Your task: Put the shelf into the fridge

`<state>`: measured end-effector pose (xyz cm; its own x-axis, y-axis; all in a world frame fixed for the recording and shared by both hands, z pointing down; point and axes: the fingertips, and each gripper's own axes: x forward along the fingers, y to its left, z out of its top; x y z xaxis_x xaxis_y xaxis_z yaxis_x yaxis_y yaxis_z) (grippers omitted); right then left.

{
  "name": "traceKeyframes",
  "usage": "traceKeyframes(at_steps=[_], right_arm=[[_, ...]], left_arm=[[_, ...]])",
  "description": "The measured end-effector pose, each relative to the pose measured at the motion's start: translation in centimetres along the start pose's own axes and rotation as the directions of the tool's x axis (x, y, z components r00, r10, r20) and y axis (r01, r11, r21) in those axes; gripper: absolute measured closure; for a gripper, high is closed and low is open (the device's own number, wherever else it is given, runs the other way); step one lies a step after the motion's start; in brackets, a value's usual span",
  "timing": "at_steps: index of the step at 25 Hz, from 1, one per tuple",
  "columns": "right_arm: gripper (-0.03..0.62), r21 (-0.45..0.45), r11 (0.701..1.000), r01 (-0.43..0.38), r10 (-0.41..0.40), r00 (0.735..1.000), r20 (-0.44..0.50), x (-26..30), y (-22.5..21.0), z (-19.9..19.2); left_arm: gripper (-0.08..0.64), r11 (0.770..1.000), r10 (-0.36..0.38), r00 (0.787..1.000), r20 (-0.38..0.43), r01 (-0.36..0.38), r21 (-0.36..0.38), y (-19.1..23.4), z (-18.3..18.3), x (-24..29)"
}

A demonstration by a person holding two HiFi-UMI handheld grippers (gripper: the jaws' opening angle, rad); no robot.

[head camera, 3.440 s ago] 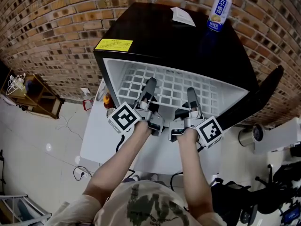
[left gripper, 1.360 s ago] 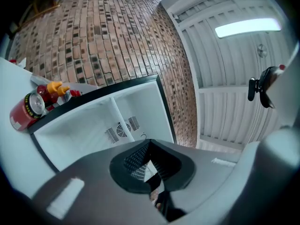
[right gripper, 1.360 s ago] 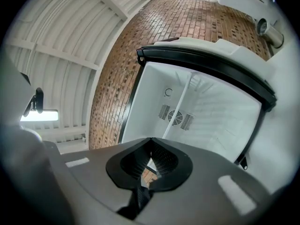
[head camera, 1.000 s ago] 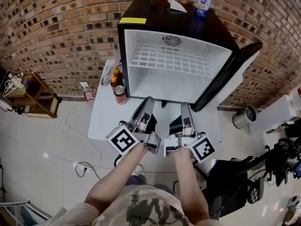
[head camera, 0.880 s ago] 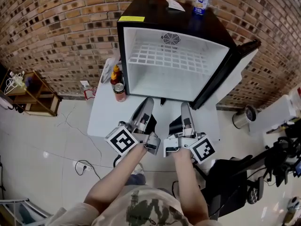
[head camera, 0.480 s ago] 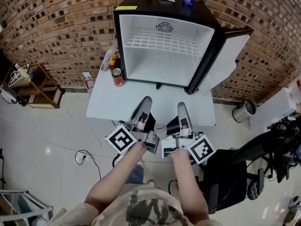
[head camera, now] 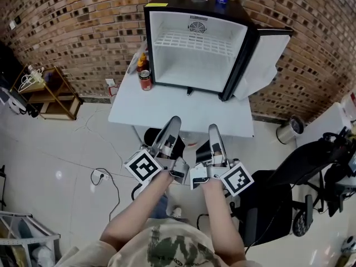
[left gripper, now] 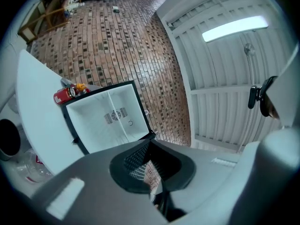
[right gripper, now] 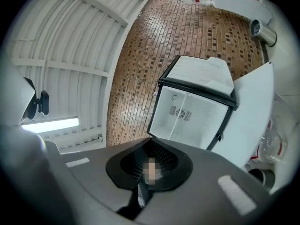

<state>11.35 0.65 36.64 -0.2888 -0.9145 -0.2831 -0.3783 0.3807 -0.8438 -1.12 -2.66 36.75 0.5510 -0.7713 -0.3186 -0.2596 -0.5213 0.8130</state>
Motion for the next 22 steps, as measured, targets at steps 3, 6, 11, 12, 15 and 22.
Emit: traceKeyframes(at_steps=[3,6,11,12,15,22], right_arm=[[0.592,-0.001,1.000,-0.006,0.006,1.000,-0.008,-0.7,0.8,-0.6],[0.592,0.005,1.000,-0.014,0.015,1.000,-0.013,-1.1,1.4,-1.1],[0.592,-0.003,1.000,-0.030,0.030,1.000,-0.007,-1.2,2.4,-1.6],[0.592,-0.003,1.000,-0.028,0.028,1.000,-0.006,-1.1,2.5,-1.7],[0.592,-0.007,1.000,-0.023,0.023,1.000,-0.003,-1.2,2.7,-2.0],[0.592,-0.020,1.000,-0.015,0.015,1.000,-0.002,-1.1,2.9,-2.8]], left_arm=[[0.560,1.000,0.007,1.000,0.007,-0.007,0.003,-0.6,0.2,-1.3],[0.560,0.999,-0.014,1.000,0.020,0.014,-0.035,-1.2,0.2,-2.1],[0.560,1.000,-0.008,1.000,-0.007,0.008,-0.001,-1.5,0.4,-2.9],[0.560,1.000,-0.008,1.000,-0.008,0.008,-0.003,-1.5,0.6,-3.0],[0.560,1.000,-0.013,1.000,-0.012,0.013,-0.008,-1.4,0.8,-3.1],[0.560,0.999,-0.030,0.999,-0.020,0.030,-0.021,-1.4,1.4,-3.2]])
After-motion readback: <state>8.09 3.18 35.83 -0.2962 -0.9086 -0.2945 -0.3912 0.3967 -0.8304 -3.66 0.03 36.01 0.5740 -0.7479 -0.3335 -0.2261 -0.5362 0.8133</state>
